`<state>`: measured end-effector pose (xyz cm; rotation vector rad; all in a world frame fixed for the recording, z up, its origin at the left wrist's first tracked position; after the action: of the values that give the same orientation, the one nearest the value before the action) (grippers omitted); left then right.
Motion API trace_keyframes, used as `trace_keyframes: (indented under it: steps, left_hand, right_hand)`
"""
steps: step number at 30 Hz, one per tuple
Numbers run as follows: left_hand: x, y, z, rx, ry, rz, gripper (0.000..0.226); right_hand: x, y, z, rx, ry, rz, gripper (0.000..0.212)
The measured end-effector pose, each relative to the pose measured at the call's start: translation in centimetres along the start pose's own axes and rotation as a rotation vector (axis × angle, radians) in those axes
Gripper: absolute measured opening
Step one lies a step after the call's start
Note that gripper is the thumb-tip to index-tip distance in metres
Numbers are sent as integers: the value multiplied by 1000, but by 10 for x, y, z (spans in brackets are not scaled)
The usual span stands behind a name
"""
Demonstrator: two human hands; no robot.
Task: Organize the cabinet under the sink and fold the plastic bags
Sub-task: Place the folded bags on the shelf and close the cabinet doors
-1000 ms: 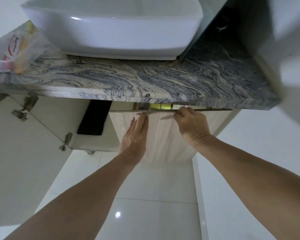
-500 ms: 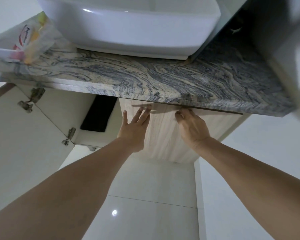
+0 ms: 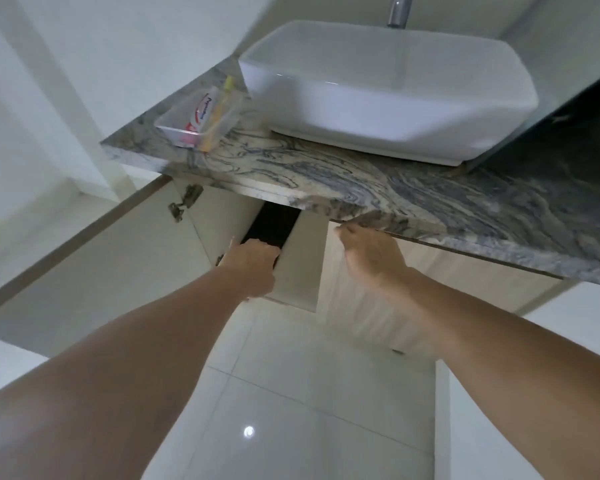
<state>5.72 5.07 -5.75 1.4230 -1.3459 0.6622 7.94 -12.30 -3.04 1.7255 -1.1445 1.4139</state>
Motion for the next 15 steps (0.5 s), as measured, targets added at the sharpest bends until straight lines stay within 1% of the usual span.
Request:
trace_keyframes:
  steps: [3,7,10,12,15]
  left_hand:
    - [-14,29,-64,103,21,2,43]
    - [-39,80,-146,261,41,-14,51]
    - [-60,120,-200,357,32,7,48]
    - [-79,147,-234,426,44,-1,45]
    - [-103,180,-278,532,84,8,41]
  right_hand:
    - [-7,-28,-59,53,-68,-75,43]
    - [-17,-60,-156,172,-157,-170,47]
    - [-23,-76,-231,245,-191,-207,45]
    - [-29,-84,-278,277,-222,-240,41]
    - [-44,-98,-341,349,-229,-278,28]
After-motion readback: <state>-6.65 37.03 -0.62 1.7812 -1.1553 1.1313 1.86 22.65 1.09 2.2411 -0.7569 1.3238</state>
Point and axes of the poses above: each hand's wrist, its own y-axis away from the middle knuckle, its own x-axis out of the back of the hand, z = x × y, the point moved 7 cm from there along -y, towards the middle knuckle, and after that the axes turned 15 degrees about -y, right-handed, at the moved point
